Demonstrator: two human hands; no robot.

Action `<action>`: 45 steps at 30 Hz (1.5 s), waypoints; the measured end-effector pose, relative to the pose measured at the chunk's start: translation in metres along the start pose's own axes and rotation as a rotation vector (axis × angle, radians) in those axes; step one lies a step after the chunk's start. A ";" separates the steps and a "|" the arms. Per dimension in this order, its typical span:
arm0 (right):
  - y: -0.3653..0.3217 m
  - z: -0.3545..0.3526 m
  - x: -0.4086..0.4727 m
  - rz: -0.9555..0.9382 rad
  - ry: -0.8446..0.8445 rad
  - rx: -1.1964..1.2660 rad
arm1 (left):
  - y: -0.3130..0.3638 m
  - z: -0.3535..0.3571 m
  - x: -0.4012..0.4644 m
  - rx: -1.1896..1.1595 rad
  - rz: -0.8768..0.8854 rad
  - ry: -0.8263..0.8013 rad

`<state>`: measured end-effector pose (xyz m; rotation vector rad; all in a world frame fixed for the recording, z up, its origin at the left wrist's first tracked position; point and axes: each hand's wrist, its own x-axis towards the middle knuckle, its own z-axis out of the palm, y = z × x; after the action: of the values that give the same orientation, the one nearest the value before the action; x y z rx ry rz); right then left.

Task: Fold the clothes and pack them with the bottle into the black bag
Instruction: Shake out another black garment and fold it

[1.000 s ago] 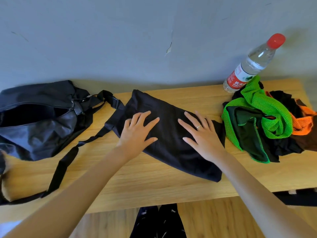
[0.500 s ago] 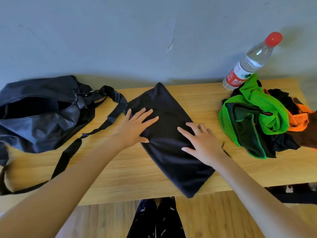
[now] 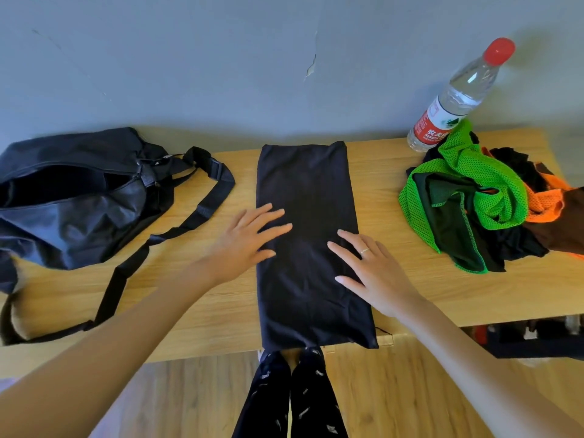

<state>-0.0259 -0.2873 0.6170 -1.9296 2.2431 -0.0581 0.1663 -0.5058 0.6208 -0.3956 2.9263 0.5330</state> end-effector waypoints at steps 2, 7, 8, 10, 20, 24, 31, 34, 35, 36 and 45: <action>-0.001 0.005 -0.013 -0.044 -0.035 0.037 | 0.007 0.008 -0.016 -0.072 0.021 -0.084; -0.007 0.014 -0.046 -0.094 -0.178 0.087 | 0.020 0.032 -0.056 -0.055 0.120 -0.186; -0.008 0.016 -0.053 -0.106 -0.195 0.082 | 0.022 0.038 -0.064 0.002 0.151 -0.184; -0.011 0.020 -0.068 -0.130 -0.223 0.066 | 0.027 0.052 -0.077 0.140 0.195 -0.161; -0.011 0.033 -0.094 -0.129 -0.069 -0.058 | 0.068 0.072 -0.092 0.289 0.099 -0.119; -0.009 0.036 -0.098 -0.159 -0.047 -0.057 | 0.071 0.070 -0.094 0.269 0.120 -0.078; -0.005 0.031 -0.100 -0.192 -0.013 0.074 | 0.067 0.063 -0.093 0.124 0.110 -0.040; -0.006 0.029 -0.095 -0.144 0.053 0.174 | 0.063 0.060 -0.090 0.010 0.091 0.005; -0.006 0.027 -0.092 -0.128 0.082 0.199 | 0.061 0.060 -0.089 -0.028 0.080 0.030; -0.005 0.026 -0.088 -0.110 0.106 0.227 | 0.059 0.059 -0.088 -0.068 0.067 0.062; -0.010 -0.007 -0.052 0.323 0.135 0.878 | 0.059 0.032 -0.059 -0.712 -0.262 0.218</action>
<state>-0.0104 -0.2383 0.6312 -1.1119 2.0358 -0.9633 0.2088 -0.4273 0.6217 -0.9447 2.7046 1.5638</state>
